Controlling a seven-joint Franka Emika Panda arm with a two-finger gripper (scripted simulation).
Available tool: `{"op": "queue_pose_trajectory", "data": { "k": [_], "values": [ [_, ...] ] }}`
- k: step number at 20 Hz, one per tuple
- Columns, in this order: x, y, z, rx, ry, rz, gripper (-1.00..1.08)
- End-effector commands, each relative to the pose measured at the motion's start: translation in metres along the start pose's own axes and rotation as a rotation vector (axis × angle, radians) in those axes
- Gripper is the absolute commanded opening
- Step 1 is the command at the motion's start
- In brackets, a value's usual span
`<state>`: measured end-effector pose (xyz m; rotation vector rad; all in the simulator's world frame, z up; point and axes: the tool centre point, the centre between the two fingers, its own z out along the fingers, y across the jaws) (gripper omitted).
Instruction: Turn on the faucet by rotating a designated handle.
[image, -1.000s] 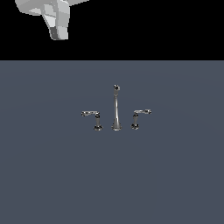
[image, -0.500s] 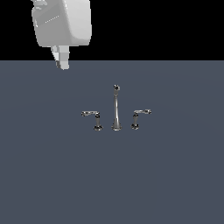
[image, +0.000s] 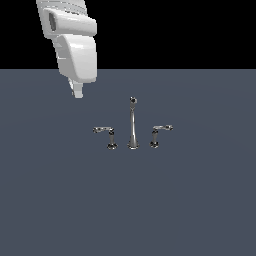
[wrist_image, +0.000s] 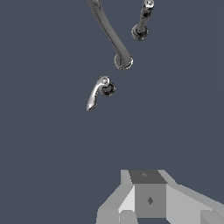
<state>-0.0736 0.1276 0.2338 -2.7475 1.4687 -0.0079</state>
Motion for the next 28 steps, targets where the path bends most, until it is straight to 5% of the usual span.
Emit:
{"op": "queue_pose_trajectory", "data": {
  "k": [1,28],
  "values": [
    [0.005,-0.009,0.012,0.0,0.001,0.042,-1.0],
    [0.084,-0.09,0.142,-0.022,0.016,0.501,-1.0]
  ]
}}
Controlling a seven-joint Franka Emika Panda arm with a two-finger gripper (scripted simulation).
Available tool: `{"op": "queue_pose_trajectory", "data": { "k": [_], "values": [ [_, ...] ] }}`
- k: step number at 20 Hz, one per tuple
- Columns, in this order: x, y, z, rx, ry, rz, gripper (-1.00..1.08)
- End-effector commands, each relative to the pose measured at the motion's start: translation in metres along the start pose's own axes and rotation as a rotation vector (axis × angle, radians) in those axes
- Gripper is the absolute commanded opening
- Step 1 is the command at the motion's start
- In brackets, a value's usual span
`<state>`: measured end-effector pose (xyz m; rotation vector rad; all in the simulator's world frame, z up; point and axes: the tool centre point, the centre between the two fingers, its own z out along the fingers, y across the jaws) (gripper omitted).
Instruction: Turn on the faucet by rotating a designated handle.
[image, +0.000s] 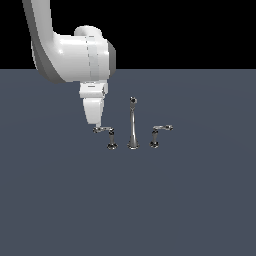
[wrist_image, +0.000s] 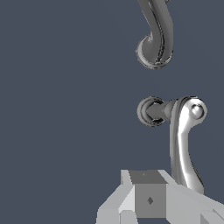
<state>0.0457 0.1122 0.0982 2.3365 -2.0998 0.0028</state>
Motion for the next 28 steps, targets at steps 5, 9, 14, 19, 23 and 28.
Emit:
{"op": "queue_pose_trajectory", "data": {
  "k": [5,9,14,19,23,28],
  "values": [
    [0.007,-0.013,0.014,-0.001,0.0,0.055,-1.0],
    [0.008,-0.014,0.015,-0.002,0.0,0.061,-1.0],
    [0.007,-0.012,0.012,-0.001,-0.001,0.051,-1.0],
    [0.005,-0.009,0.012,-0.001,-0.001,0.052,-1.0],
    [-0.001,0.003,0.012,-0.001,-0.001,0.052,-1.0],
    [-0.009,0.018,0.012,-0.001,-0.001,0.052,-1.0]
  ]
}}
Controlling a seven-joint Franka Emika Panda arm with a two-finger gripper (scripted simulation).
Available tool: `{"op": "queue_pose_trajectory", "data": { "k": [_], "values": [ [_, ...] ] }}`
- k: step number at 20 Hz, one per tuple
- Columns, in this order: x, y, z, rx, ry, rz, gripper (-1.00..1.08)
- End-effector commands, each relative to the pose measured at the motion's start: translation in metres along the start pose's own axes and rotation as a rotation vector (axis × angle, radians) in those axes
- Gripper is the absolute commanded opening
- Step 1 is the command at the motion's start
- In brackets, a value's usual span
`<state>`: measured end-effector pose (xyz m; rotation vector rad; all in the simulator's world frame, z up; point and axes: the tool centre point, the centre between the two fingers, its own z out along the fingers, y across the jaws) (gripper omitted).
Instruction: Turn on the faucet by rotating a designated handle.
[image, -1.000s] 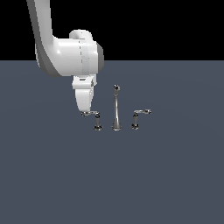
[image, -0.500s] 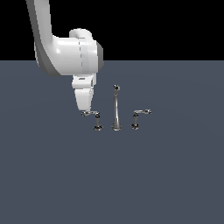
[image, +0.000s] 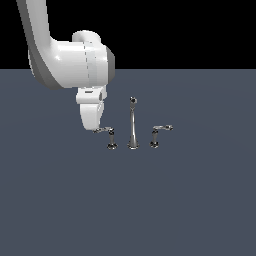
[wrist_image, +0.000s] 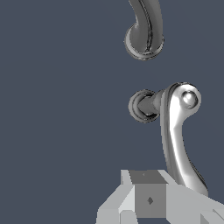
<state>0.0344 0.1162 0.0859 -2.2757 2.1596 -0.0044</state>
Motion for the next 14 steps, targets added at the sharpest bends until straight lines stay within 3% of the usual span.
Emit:
{"op": "queue_pose_trajectory", "data": {
  "k": [1,5,14],
  "values": [
    [-0.005,0.011,0.0,-0.005,0.001,-0.002,-1.0],
    [-0.008,0.011,0.0,0.003,-0.003,-0.004,-1.0],
    [0.0,0.039,0.0,-0.001,-0.001,-0.003,-1.0]
  ]
}}
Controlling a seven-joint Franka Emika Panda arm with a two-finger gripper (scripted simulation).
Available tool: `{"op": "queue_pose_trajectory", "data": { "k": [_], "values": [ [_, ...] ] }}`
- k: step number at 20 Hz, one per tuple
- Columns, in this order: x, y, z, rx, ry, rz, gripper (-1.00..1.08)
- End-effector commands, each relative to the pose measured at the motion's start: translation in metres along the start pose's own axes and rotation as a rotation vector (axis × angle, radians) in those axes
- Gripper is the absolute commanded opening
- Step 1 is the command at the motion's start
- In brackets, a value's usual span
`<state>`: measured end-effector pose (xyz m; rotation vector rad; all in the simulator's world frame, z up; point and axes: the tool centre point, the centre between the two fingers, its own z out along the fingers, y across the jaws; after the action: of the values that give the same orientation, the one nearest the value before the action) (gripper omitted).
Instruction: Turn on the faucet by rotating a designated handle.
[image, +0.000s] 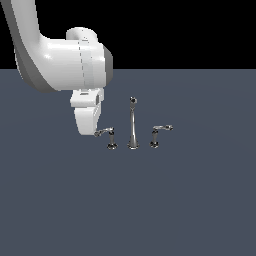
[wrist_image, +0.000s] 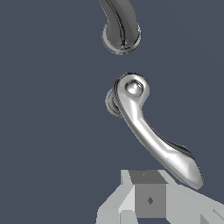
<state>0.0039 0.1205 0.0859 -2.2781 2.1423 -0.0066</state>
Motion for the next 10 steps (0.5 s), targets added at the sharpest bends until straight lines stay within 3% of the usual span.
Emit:
{"op": "queue_pose_trajectory", "data": {
  "k": [1,10],
  "values": [
    [0.007,0.012,0.0,-0.01,0.005,0.006,-1.0],
    [0.008,0.03,0.0,-0.011,0.002,-0.005,-1.0]
  ]
}}
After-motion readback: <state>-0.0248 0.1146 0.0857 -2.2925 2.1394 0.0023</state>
